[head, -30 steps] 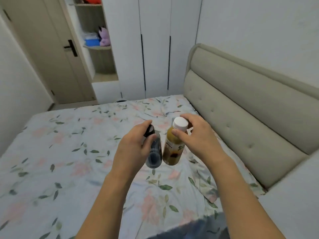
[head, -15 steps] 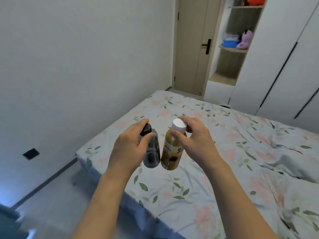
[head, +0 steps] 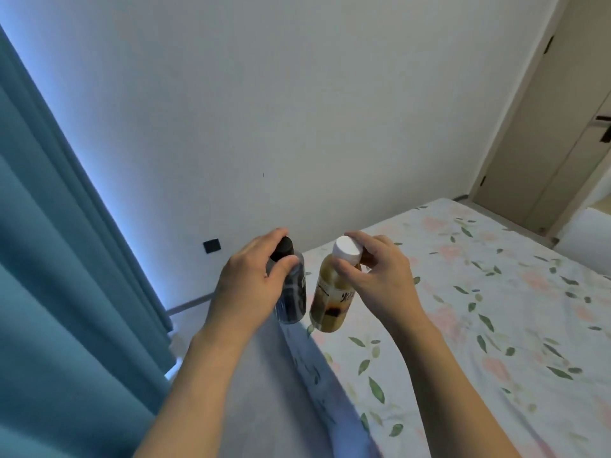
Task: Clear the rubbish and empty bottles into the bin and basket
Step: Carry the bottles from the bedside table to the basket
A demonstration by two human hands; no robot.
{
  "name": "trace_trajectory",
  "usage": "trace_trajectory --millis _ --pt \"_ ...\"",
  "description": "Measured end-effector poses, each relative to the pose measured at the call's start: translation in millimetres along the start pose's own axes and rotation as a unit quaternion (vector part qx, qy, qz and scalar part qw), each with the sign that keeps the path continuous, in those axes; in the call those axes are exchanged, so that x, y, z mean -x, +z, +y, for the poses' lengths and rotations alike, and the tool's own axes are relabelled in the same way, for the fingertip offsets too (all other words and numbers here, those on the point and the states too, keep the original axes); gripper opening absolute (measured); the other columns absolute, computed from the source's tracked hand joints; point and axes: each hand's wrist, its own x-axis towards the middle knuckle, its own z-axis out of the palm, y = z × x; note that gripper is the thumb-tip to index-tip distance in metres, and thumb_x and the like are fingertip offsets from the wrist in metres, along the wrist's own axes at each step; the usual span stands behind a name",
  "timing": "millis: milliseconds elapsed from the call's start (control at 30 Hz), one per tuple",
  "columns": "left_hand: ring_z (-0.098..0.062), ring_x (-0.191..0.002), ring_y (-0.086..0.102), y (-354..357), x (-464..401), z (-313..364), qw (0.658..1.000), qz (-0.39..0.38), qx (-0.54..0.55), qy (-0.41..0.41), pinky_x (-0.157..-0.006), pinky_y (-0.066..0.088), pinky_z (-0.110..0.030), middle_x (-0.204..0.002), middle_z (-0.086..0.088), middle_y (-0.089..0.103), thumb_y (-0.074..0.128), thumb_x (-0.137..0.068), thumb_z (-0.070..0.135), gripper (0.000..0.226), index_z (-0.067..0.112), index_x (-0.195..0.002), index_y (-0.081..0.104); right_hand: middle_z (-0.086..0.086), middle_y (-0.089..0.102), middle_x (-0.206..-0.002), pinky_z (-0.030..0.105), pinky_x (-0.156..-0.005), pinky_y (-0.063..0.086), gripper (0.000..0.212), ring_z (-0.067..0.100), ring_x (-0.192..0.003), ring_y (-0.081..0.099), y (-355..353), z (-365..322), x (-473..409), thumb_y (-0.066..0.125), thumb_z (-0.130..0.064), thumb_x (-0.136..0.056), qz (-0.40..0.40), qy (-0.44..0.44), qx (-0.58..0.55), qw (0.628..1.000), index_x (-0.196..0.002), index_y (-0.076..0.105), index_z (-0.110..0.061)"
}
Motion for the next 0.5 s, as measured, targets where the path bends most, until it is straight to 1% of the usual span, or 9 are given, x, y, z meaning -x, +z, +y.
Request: trace_trajectory --millis 100,233,300,400,500 --pt "-0.013 -0.11 0.055 -8 -18 -22 1.0 0.004 0.007 -0.014 -0.095 0.051 -0.033 -0.123 0.006 0.06 0.061 -0.092 0.03 0.043 0.027 -0.134 0.053 -0.013 0.053 -0.099 0.034 -0.086 0.052 0.035 0.01 -0.098 0.053 24 -3 -19 0.072 -0.033 -0.079 0.006 0.006 -0.02 1.0 -0.112 0.061 -0.038" --pt "-0.01 -0.108 0.054 -5 -43 -47 1.0 0.002 -0.005 -0.028 -0.094 0.05 -0.031 -0.124 0.006 0.06 0.061 -0.092 0.03 0.044 0.026 -0.135 0.052 -0.012 0.054 -0.103 0.029 -0.088 0.051 0.041 0.009 -0.1 0.053 51 1 -48 0.072 -0.032 -0.079 0.002 0.018 -0.029 0.999 -0.118 0.059 -0.03" --pt "-0.01 -0.108 0.054 -3 -58 -56 0.999 0.0 -0.01 -0.035 -0.094 0.051 -0.032 -0.124 0.006 0.06 0.061 -0.092 0.03 0.044 0.026 -0.135 0.052 -0.013 0.057 -0.105 0.026 -0.088 0.05 0.04 0.007 -0.101 0.055 64 3 -65 0.073 -0.03 -0.078 -0.004 0.026 -0.048 0.998 -0.115 0.058 -0.031" --pt "-0.014 -0.111 0.056 -3 -86 -69 0.999 0.012 -0.019 -0.044 -0.096 0.051 -0.035 -0.125 0.006 0.06 0.061 -0.092 0.031 0.044 0.027 -0.134 0.053 -0.012 0.059 -0.105 0.026 -0.086 0.051 0.036 0.005 -0.099 0.056 86 4 -99 0.072 -0.029 -0.077 -0.018 0.013 -0.077 0.997 -0.108 0.056 -0.036" --pt "-0.012 -0.112 0.057 -13 -117 -82 0.997 0.032 -0.011 -0.074 -0.097 0.051 -0.034 -0.124 0.011 0.061 0.063 -0.091 0.032 0.043 0.032 -0.133 0.054 -0.011 0.057 -0.104 0.018 -0.081 0.048 0.033 0.001 -0.096 0.056 107 -1 -137 0.07 -0.028 -0.078 -0.038 -0.016 -0.095 0.995 -0.107 0.057 -0.034"
